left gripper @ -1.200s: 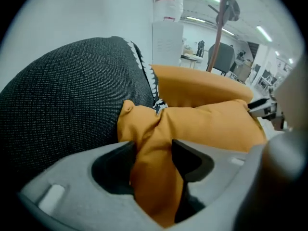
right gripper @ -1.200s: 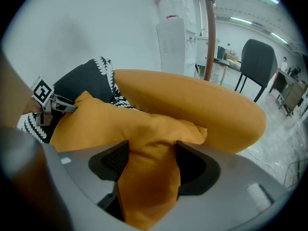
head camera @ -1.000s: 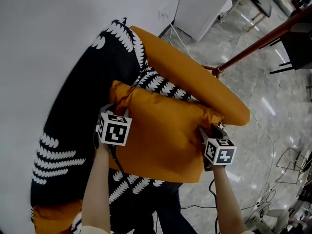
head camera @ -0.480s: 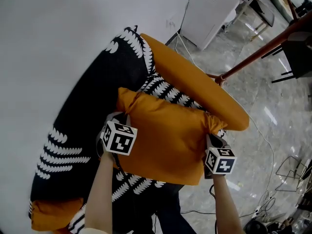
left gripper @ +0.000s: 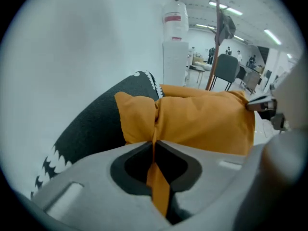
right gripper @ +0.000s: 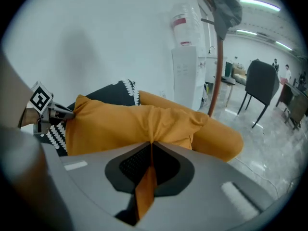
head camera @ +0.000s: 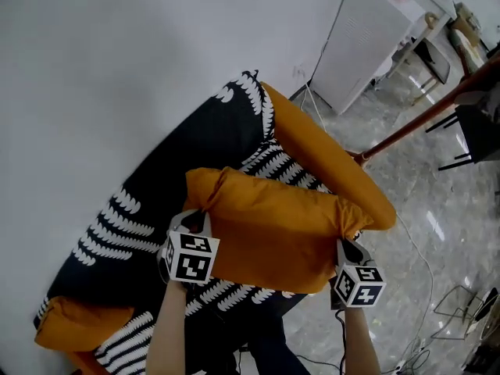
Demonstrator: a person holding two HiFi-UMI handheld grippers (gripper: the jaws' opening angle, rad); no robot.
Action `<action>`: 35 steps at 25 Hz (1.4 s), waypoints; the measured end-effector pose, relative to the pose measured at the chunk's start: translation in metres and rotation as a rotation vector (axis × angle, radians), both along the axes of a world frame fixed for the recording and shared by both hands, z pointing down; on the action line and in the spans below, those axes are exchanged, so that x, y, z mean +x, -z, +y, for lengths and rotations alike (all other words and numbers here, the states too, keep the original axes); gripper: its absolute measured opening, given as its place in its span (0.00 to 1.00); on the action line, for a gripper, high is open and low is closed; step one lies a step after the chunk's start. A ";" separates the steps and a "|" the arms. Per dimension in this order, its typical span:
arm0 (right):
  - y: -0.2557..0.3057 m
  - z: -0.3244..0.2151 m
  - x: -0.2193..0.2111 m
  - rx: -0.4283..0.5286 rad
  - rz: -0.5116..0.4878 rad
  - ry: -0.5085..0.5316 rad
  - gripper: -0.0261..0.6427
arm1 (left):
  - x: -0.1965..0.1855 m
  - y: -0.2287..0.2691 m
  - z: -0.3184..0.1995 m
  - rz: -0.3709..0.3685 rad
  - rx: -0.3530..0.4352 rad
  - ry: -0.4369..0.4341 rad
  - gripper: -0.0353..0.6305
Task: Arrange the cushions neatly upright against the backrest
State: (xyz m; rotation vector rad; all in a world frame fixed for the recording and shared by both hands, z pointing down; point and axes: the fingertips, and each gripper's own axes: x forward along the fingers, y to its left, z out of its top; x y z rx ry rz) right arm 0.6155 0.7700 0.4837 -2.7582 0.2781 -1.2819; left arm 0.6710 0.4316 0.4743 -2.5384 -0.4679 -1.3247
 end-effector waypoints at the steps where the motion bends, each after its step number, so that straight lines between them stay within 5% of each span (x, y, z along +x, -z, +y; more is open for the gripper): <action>1: 0.010 -0.006 0.005 -0.007 0.019 0.027 0.07 | -0.007 0.008 -0.008 0.008 -0.008 0.024 0.09; 6: 0.064 -0.038 0.035 -0.037 0.120 0.157 0.07 | -0.043 0.042 -0.046 0.035 -0.040 0.168 0.08; 14: 0.160 -0.120 0.087 -0.009 0.276 0.362 0.07 | -0.086 0.141 -0.110 0.177 -0.048 0.375 0.08; 19: 0.189 -0.177 0.087 0.017 0.295 0.458 0.07 | -0.126 0.173 -0.152 0.204 -0.045 0.471 0.08; 35: 0.163 -0.354 0.102 0.043 0.288 0.790 0.07 | -0.210 0.126 -0.254 0.169 -0.091 0.741 0.09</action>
